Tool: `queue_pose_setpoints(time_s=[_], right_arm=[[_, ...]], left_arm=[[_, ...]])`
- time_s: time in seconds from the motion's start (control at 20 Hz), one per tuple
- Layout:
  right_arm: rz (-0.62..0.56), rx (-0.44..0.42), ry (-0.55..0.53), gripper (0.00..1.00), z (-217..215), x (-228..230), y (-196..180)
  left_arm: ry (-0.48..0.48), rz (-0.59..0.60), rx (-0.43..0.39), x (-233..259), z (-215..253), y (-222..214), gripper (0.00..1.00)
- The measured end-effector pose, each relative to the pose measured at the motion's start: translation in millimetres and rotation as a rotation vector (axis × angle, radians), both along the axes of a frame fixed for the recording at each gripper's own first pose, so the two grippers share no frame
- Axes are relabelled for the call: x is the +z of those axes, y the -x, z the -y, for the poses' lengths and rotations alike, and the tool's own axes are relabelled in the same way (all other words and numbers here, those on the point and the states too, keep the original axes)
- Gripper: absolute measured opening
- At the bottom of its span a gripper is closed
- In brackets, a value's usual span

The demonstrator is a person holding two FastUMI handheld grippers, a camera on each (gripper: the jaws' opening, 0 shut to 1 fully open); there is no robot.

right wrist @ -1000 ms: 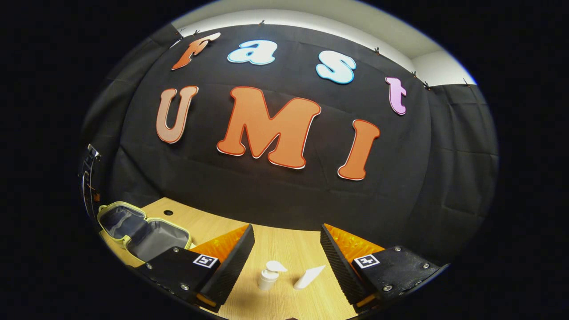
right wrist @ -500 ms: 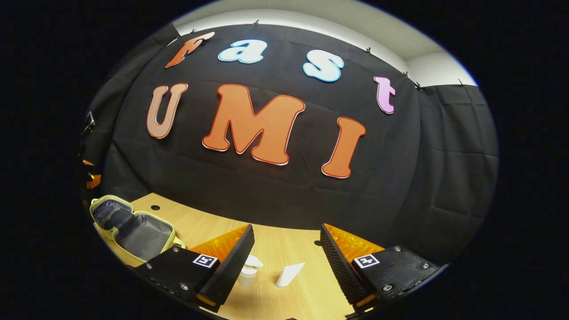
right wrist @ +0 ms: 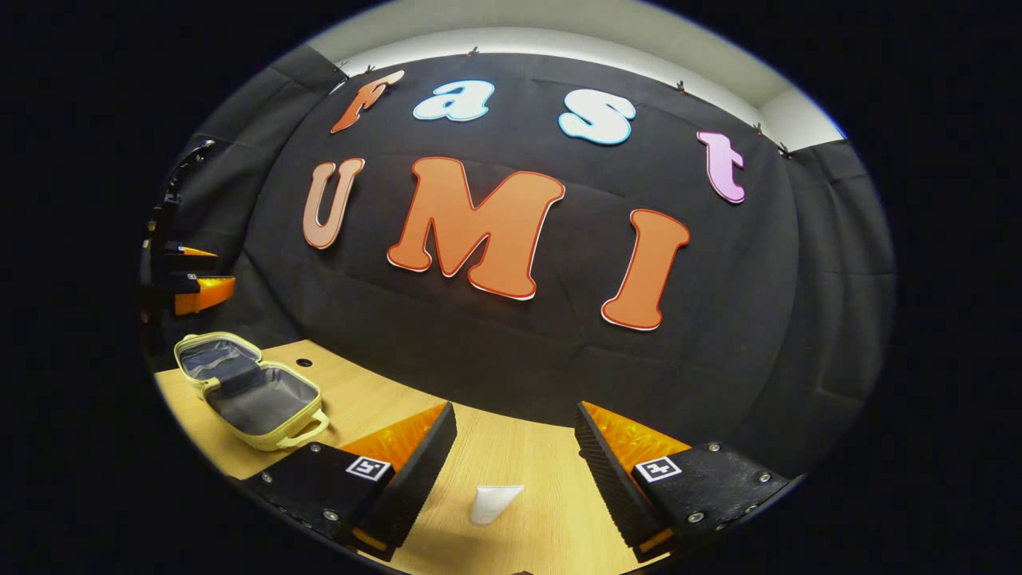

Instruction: First open the suitcase, pack the skin care products into it, and then close the suitcase.

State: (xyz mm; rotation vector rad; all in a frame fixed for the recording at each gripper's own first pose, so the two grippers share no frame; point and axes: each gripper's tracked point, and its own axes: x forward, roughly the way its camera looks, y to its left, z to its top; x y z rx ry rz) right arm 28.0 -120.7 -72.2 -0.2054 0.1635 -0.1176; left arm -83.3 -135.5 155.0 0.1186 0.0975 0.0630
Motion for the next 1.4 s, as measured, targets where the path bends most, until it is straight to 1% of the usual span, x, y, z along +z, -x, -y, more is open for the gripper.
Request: queue_pose_setpoints(time_s=[0.1,0.2,0.3,0.45,0.55,0.75,0.9,1.0,1.25,1.4], right_arm=[[0.008,0.021,-0.015,0.95,10.9,-1.2,-0.6],[0.007,0.025,-0.024,0.95,23.0,-7.0,1.2],[-0.004,0.014,-0.035,0.95,36.6,-14.9,2.9],[-0.026,0.006,-0.067,0.96,45.8,-26.5,7.2],[-0.034,0.003,-0.047,0.96,50.3,-32.2,9.6],[-0.069,-0.014,-0.073,0.95,55.8,-51.6,12.4],[-0.112,-0.016,-0.071,0.95,56.0,-72.7,12.7],[-0.144,-0.008,-0.086,0.96,55.0,-88.4,14.0],[-0.245,0.008,-0.114,0.96,48.8,-137.4,10.5],[-0.325,0.013,-0.161,0.96,45.2,-172.1,8.7]], left_arm=[[0.016,0.018,-0.027,11.6,39.5,3.1,0.99],[0.039,0.047,-0.057,22.4,84.3,4.2,0.99],[0.082,0.046,-0.095,23.5,129.8,4.9,1.00],[0.129,0.045,-0.151,21.5,177.1,4.2,0.99],[0.144,0.031,-0.191,15.1,201.0,4.9,0.99],[0.105,-0.019,-0.248,-13.2,230.8,6.8,1.00],[0.112,-0.086,-0.283,-42.5,247.8,6.8,0.99],[0.100,-0.123,-0.303,-60.3,256.5,7.5,0.99],[0.083,-0.244,-0.365,-114.7,284.7,6.4,0.99],[0.076,-0.308,-0.397,-149.6,301.7,3.1,0.99]])
